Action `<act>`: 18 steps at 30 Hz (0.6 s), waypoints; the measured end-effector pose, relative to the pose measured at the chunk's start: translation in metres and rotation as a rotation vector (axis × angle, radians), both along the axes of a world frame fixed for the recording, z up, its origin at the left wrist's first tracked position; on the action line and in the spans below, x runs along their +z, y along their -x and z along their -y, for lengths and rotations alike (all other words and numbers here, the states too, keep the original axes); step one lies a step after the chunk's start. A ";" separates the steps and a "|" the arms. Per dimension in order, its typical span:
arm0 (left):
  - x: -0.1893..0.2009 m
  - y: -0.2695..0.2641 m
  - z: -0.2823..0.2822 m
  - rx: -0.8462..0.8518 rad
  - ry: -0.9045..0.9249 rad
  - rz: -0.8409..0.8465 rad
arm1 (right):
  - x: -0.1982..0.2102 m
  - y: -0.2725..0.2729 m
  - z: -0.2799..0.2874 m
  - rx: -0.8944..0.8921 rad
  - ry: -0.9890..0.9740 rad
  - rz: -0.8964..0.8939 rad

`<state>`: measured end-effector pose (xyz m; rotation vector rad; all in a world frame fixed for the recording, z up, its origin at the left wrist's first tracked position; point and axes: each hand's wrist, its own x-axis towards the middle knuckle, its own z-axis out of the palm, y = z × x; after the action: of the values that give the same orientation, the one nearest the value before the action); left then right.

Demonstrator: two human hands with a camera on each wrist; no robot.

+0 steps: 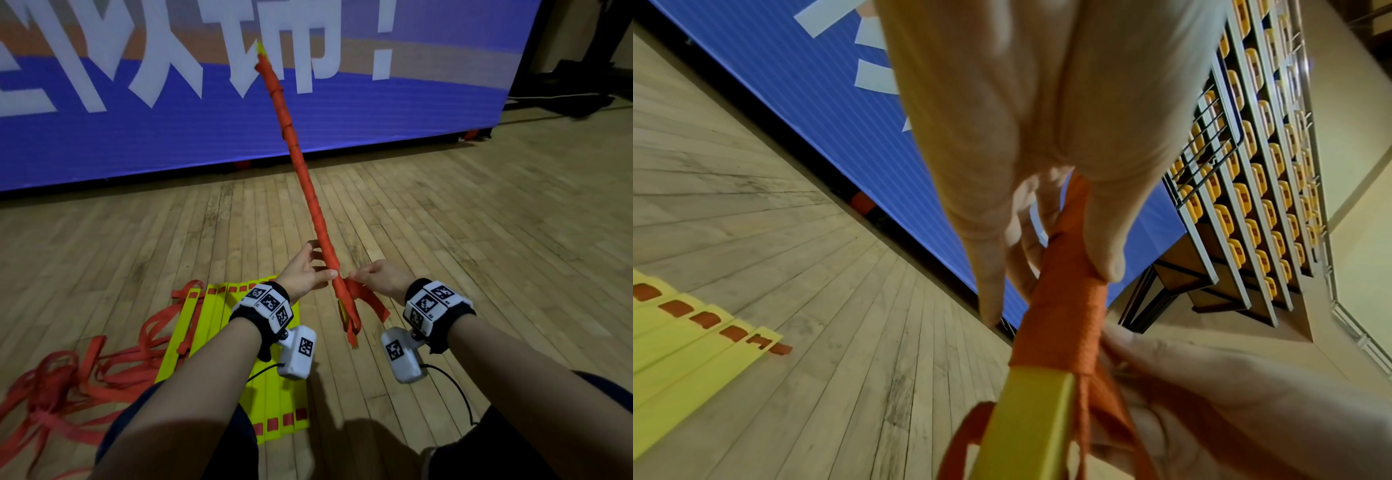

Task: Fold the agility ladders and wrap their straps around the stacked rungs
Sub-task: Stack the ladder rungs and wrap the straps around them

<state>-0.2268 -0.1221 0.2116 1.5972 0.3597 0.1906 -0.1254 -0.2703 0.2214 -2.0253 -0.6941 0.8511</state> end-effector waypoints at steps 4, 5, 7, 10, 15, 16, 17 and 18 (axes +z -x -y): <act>0.002 0.000 0.001 0.038 -0.005 0.039 | -0.003 0.001 -0.001 0.025 -0.011 0.030; 0.002 0.000 0.002 0.042 -0.011 0.045 | -0.003 0.001 -0.001 0.038 -0.014 0.034; 0.002 0.000 0.002 0.059 -0.030 0.050 | -0.004 0.000 0.000 0.055 -0.025 0.027; 0.000 -0.001 0.002 0.103 -0.078 0.060 | -0.002 0.001 -0.001 0.067 -0.049 0.029; -0.001 -0.002 0.000 0.187 -0.121 0.084 | -0.001 0.009 -0.003 0.057 -0.094 0.050; -0.001 -0.001 0.001 0.192 -0.127 0.084 | -0.001 0.010 -0.003 0.060 -0.091 0.045; -0.001 -0.001 0.001 0.193 -0.125 0.085 | -0.001 0.010 -0.004 0.066 -0.091 0.032; -0.001 -0.001 0.001 0.193 -0.121 0.085 | 0.000 0.011 -0.004 0.077 -0.094 0.014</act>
<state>-0.2258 -0.1235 0.2106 1.6671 0.4432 0.4334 -0.1365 -0.2660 0.2214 -1.9326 -0.8096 0.8333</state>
